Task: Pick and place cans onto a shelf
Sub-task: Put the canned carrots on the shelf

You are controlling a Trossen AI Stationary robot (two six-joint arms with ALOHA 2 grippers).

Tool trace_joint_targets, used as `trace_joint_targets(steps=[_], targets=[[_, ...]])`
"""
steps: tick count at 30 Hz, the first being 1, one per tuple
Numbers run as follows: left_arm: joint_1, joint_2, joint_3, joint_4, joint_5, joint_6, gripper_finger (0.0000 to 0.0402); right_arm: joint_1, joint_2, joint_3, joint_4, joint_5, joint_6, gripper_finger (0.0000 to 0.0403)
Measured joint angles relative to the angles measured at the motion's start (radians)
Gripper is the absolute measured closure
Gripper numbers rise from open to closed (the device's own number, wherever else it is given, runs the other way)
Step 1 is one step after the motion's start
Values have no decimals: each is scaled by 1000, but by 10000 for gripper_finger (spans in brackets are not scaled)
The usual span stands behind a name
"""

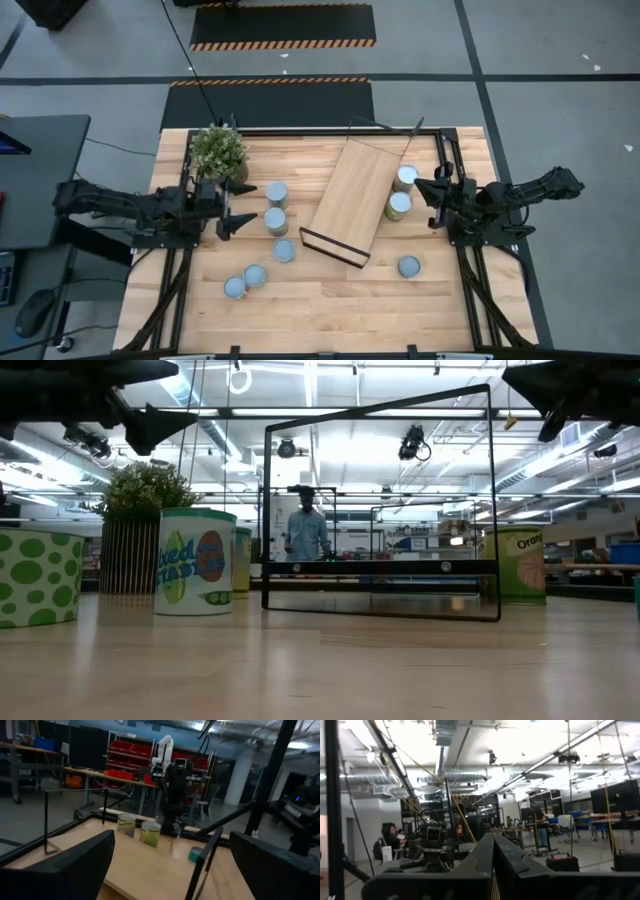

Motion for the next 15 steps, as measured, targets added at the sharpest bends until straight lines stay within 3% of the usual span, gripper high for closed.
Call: trace_joint_targets(steps=[4,7,15], targets=[[0,67,27,-5,-7,26,2,-19,16,16,-9,-20,-43,389],[0,107,54,0,-22,29,2,-46,46,53,-13,24,-42,391],[0,144,71,-38,-24,14,2,-96,157,144,-161,65,-32,387]])
